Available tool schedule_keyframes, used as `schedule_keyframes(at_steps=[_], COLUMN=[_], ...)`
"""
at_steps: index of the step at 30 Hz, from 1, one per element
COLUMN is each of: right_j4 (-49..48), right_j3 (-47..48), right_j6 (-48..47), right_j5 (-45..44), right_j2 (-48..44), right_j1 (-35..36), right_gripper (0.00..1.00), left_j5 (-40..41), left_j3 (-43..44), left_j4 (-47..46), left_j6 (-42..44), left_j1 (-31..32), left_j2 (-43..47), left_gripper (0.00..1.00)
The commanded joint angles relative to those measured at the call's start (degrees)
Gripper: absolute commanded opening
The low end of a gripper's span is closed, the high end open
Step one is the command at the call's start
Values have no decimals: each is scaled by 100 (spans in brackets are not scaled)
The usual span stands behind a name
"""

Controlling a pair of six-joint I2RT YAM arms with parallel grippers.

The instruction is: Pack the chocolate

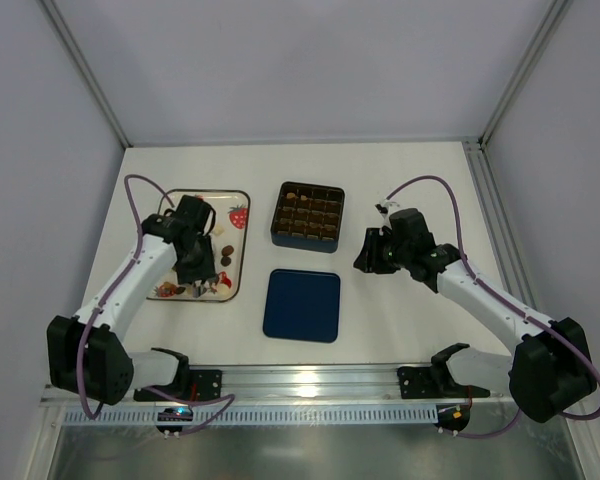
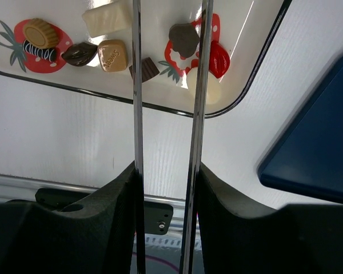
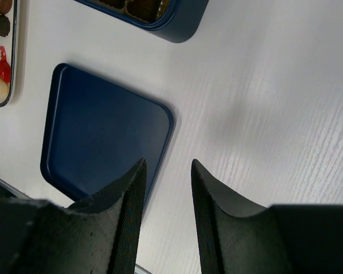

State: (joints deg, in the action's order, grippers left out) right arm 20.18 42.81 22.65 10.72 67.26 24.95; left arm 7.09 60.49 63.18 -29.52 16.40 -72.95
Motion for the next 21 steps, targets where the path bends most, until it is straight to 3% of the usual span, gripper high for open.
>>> schedule_keyframes(at_steps=[1, 13, 21], right_j4=[-199, -199, -182], right_j3=[35, 61, 131], right_j6=[2, 2, -7], right_j5=[35, 35, 18], right_j2=[-29, 41, 59], right_j1=[1, 1, 1], right_gripper=[40, 40, 40], left_j5=[-111, -120, -164], left_j3=[24, 156, 481], left_j4=[-297, -113, 186], left_j6=[139, 166, 192], left_j1=[-128, -146, -146], left_j2=[-114, -53, 88], left_gripper=[40, 24, 24])
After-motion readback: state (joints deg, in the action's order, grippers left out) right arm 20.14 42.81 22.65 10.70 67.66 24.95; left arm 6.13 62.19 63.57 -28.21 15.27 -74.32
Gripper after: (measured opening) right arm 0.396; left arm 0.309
